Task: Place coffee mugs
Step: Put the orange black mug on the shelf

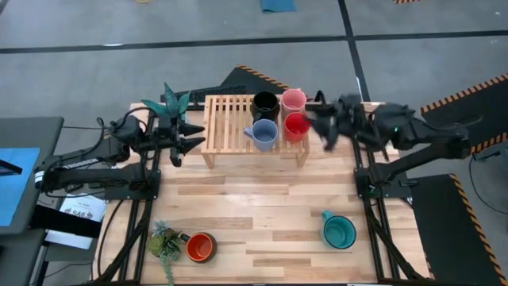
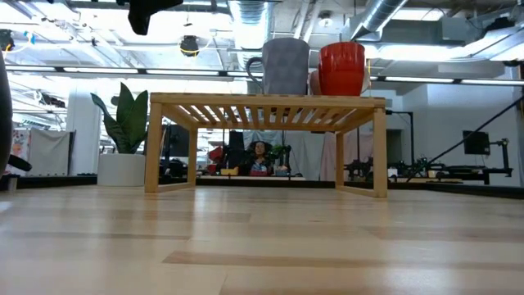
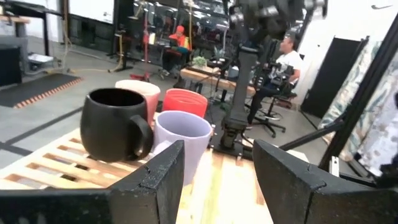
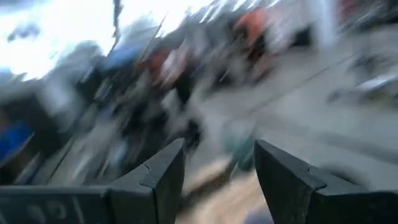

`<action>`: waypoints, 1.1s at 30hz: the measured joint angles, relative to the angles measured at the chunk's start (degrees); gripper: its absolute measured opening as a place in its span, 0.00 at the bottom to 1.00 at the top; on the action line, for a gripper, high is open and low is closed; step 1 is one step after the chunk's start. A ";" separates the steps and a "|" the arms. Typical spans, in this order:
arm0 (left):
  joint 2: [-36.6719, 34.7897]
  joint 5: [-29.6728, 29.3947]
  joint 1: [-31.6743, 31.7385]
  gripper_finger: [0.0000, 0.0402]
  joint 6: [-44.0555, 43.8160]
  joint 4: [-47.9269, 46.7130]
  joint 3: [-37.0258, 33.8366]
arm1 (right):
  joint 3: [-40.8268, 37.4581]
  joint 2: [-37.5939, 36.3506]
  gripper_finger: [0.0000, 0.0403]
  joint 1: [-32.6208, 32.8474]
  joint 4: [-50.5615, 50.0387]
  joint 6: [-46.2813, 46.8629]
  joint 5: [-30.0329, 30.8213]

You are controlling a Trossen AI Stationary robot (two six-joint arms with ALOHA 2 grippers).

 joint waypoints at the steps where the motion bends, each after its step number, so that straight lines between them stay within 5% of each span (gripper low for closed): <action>1: 0.05 0.45 0.01 0.43 -0.04 -0.03 0.02 | 0.00 -0.33 0.54 1.14 -4.73 1.66 -1.94; 8: -0.08 3.76 -1.19 0.43 1.99 -5.38 3.00 | 0.02 1.16 0.54 10.52 -22.86 12.43 -2.06; 16: 3.96 4.78 -8.08 0.43 7.17 -38.28 18.11 | -0.04 1.97 0.54 16.08 -24.26 13.65 1.26; 22: 11.89 -1.65 -18.33 0.43 4.37 -52.99 27.35 | -0.04 1.93 0.54 16.45 -24.65 14.61 4.93; 33: 30.46 -6.14 -41.39 0.43 6.97 -58.92 33.18 | -0.04 1.95 0.54 16.34 -24.65 14.76 5.60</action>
